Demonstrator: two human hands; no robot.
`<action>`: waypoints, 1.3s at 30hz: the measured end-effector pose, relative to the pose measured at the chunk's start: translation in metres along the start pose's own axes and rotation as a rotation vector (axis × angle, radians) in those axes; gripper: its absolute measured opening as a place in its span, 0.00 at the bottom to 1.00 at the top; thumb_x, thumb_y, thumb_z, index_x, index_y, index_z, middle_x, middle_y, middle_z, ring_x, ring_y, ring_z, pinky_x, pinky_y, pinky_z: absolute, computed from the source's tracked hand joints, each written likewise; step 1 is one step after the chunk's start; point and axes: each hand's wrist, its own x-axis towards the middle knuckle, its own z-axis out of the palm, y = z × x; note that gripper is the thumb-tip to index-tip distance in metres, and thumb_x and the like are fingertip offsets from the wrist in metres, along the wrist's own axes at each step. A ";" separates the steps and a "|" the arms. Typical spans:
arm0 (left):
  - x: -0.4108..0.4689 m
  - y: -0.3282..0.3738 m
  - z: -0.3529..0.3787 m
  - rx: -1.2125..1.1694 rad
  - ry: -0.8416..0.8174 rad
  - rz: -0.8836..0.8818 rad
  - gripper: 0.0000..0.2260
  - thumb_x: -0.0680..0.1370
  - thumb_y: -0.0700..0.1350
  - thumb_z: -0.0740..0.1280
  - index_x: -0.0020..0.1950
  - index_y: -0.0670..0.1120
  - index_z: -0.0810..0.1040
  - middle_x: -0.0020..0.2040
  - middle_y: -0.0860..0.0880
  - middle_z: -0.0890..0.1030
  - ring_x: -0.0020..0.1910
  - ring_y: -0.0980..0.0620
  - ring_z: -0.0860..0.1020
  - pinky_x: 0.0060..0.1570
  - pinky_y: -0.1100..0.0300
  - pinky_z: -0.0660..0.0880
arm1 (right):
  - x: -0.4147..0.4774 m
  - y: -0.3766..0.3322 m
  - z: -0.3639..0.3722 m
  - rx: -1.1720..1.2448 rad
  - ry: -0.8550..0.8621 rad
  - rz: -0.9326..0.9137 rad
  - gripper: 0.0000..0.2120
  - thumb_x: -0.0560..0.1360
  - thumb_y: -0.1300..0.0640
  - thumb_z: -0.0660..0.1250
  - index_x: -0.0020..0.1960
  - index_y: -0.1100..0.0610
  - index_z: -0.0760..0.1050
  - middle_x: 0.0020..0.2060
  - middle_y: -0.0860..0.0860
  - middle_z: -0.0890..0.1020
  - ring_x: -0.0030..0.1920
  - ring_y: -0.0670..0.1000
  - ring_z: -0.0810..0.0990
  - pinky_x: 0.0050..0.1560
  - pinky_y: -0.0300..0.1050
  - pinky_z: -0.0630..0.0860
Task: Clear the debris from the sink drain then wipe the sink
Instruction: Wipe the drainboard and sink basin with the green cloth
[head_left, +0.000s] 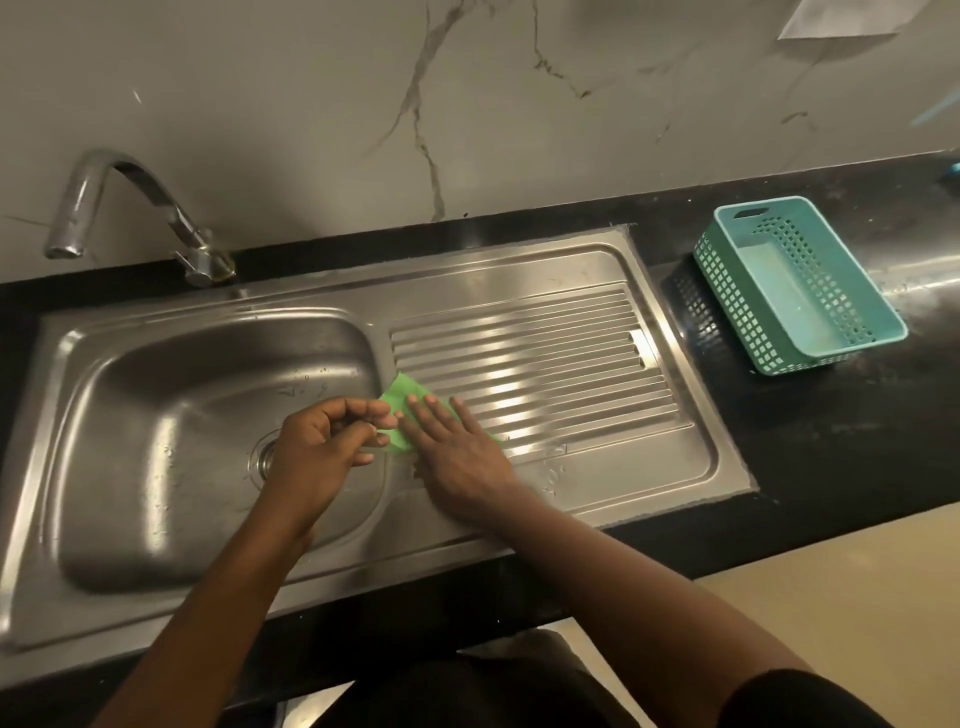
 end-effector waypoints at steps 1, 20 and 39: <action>-0.001 0.001 0.002 0.001 -0.007 0.004 0.10 0.81 0.35 0.68 0.53 0.47 0.87 0.47 0.49 0.90 0.50 0.45 0.88 0.53 0.47 0.82 | -0.004 0.009 0.000 -0.032 -0.006 -0.042 0.30 0.84 0.47 0.51 0.85 0.51 0.50 0.84 0.52 0.54 0.84 0.53 0.51 0.82 0.58 0.46; -0.007 -0.006 0.000 -0.001 -0.077 0.034 0.12 0.81 0.34 0.67 0.55 0.47 0.87 0.49 0.49 0.90 0.52 0.44 0.88 0.54 0.48 0.82 | -0.088 0.080 -0.008 0.252 0.178 0.748 0.31 0.85 0.40 0.37 0.83 0.52 0.33 0.81 0.52 0.33 0.82 0.53 0.33 0.83 0.59 0.41; -0.017 -0.002 0.007 -0.039 -0.108 0.040 0.12 0.81 0.32 0.65 0.54 0.43 0.86 0.49 0.45 0.90 0.52 0.42 0.88 0.50 0.54 0.82 | -0.059 -0.061 0.022 0.007 -0.074 -0.072 0.30 0.84 0.47 0.54 0.84 0.53 0.53 0.84 0.52 0.56 0.84 0.52 0.52 0.82 0.56 0.47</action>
